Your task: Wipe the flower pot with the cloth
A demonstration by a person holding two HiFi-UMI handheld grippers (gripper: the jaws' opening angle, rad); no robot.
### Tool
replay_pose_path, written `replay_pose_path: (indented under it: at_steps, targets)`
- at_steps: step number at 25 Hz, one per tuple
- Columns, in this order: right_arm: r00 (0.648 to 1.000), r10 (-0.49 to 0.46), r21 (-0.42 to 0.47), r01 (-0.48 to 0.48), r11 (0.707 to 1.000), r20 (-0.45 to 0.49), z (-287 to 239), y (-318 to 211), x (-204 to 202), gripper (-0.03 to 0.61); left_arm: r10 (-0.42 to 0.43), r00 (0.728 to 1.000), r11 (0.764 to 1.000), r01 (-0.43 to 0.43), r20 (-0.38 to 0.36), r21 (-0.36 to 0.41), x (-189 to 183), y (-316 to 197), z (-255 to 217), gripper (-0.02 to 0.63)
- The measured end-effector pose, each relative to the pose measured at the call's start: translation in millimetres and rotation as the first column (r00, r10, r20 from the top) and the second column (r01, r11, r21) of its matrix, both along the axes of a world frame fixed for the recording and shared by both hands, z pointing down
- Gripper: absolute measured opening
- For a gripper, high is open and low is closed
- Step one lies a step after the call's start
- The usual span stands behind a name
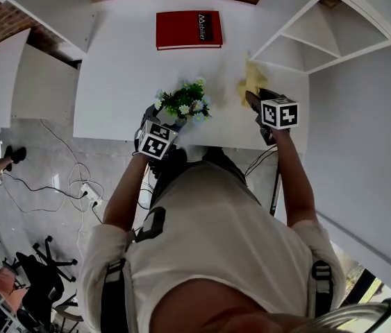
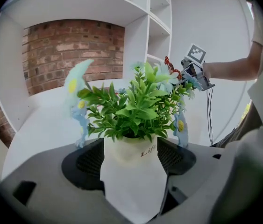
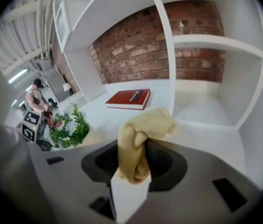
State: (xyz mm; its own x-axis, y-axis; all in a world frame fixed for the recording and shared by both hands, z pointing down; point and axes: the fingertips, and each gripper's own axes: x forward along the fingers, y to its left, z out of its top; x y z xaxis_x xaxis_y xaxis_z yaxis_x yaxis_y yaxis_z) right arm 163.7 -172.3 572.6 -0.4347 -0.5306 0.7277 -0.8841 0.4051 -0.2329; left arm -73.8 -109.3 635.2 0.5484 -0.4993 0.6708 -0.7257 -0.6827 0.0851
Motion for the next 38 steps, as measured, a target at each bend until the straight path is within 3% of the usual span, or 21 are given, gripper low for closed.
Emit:
replay_pose_path:
  at_steps: [3, 6, 7, 10, 13, 17, 20, 21, 24, 26, 27, 29, 30, 33, 35, 38]
  targets:
    - [0.995, -0.015, 0.002, 0.016, 1.000, -0.101, 12.5, 2.9, 17.3, 0.158, -0.034, 0.999, 0.999, 0.034, 0.001, 0.000, -14.2, 2.9, -0.8, 0.365]
    - [0.991, -0.037, -0.075, 0.028, 0.997, -0.128, 52.5, 19.1, 16.9, 0.164, -0.066, 0.998, 0.998, 0.066, 0.007, -0.003, -26.2, 8.5, -5.6, 0.365]
    - [0.988, -0.041, -0.109, 0.024, 0.994, -0.150, 67.9, 26.8, 18.2, 0.178, -0.073, 0.997, 0.997, 0.073, 0.008, -0.003, -28.2, 10.4, -10.4, 0.365]
    - [0.980, -0.035, -0.160, 0.003, 0.987, -0.198, 91.9, 46.0, 20.5, 0.315, -0.097, 0.995, 0.995, 0.097, 0.004, -0.002, -33.1, 16.5, -18.2, 0.365]
    - [0.985, 0.027, -0.108, -0.046, 0.993, -0.169, 80.6, 47.8, 21.8, 0.337, -0.122, 0.993, 0.993, 0.121, -0.008, -0.010, -40.2, 20.1, -18.8, 0.364]
    - [0.995, 0.093, -0.023, -0.094, 0.995, -0.046, 37.4, 45.3, 4.2, 0.342, -0.147, 0.989, 0.989, 0.147, -0.024, 0.001, -55.6, 25.9, -26.0, 0.365]
    - [0.985, 0.095, -0.011, -0.095, 0.995, 0.144, 0.2, 55.2, -27.6, 0.325, -0.147, 0.988, 0.989, 0.148, -0.039, 0.019, -62.8, 29.0, -37.5, 0.365]
    - [0.971, 0.091, -0.019, -0.090, 0.996, 0.221, -10.7, 59.8, -40.1, 0.275, -0.147, 0.988, 0.989, 0.148, -0.048, 0.028, -64.2, 30.4, -41.9, 0.365]
    - [0.918, 0.077, -0.026, -0.073, 0.997, 0.389, -37.3, 74.4, -73.3, 0.208, -0.132, 0.988, 0.989, 0.137, -0.082, 0.060, -66.3, 35.7, -58.1, 0.365]
    - [0.884, 0.048, -0.022, -0.043, 0.999, 0.465, -51.8, 85.8, -96.2, 0.110, -0.109, 0.989, 0.990, 0.118, -0.104, 0.083, -67.4, 39.6, -69.9, 0.365]
    - [0.862, 0.031, -0.023, -0.022, 0.999, 0.506, -59.0, 92.0, -109.2, 0.013, -0.096, 0.989, 0.990, 0.107, -0.115, 0.095, -68.2, 41.7, -75.9, 0.364]
    - [0.818, -0.002, -0.033, 0.026, 0.999, 0.576, -71.9, 105.5, -136.9, 0.011, -0.072, 0.988, 0.989, 0.089, -0.139, 0.119, -69.3, 46.2, -88.8, 0.362]
    - [0.800, -0.019, -0.039, 0.052, 0.998, 0.600, -77.2, 112.8, -150.9, 0.011, -0.061, 0.986, 0.988, 0.081, -0.153, 0.131, -69.0, 48.9, -95.7, 0.344]
    - [0.754, -0.062, -0.045, 0.120, 0.992, 0.654, -90.8, 136.0, -191.5, 0.011, -0.026, 0.970, 0.990, 0.058, -0.242, 0.128, -62.4, 61.8, -113.3, 0.031]
    - [0.741, -0.095, -0.042, 0.164, 0.986, 0.664, -94.7, 151.3, -213.1, 0.011, -0.014, 0.942, 0.996, 0.042, -0.336, 0.075, -55.0, 73.3, -119.0, 0.021]
    - [0.767, -0.139, -0.036, 0.206, 0.978, 0.627, -93.0, 165.6, -225.4, 0.011, -0.016, 0.876, 0.999, 0.028, -0.482, 0.018, -46.3, 82.7, -129.9, 0.021]
